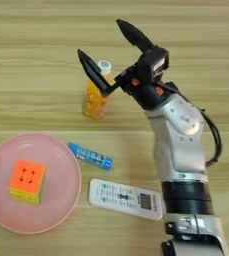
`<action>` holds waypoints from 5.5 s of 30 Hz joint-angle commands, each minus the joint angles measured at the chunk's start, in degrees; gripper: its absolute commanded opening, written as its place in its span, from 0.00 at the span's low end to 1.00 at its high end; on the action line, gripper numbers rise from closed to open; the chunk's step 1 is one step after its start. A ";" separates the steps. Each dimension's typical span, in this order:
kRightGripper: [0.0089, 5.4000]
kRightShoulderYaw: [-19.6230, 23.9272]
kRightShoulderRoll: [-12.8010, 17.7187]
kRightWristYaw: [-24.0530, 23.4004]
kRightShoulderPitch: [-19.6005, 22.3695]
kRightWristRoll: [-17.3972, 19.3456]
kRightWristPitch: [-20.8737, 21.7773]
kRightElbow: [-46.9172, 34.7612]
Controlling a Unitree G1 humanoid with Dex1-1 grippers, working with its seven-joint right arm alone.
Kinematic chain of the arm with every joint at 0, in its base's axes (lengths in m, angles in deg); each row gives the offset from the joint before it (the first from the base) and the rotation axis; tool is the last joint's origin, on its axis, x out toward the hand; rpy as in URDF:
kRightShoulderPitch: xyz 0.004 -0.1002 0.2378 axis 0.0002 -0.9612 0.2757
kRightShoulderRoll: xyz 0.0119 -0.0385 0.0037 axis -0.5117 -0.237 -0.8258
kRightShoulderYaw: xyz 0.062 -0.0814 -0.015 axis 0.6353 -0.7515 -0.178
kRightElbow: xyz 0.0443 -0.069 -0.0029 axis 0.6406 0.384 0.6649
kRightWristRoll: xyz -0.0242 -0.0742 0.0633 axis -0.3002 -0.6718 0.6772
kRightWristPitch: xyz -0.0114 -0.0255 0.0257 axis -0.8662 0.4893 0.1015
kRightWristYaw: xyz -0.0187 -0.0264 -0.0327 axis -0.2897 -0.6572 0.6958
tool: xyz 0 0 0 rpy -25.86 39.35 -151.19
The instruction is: Move the objects on the table
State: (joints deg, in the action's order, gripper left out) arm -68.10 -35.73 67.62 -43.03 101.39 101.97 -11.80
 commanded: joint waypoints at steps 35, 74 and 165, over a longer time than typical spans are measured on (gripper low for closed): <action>0.84 -12.66 14.02 16.13 -6.85 -24.93 -10.08 10.43; 0.26 -12.28 11.99 13.65 -3.91 -24.80 -10.05 14.77; 0.82 -12.05 10.13 22.12 -7.75 -6.60 -16.76 -16.05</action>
State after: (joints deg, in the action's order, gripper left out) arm -82.85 -28.03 90.28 -53.24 93.15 84.11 -24.83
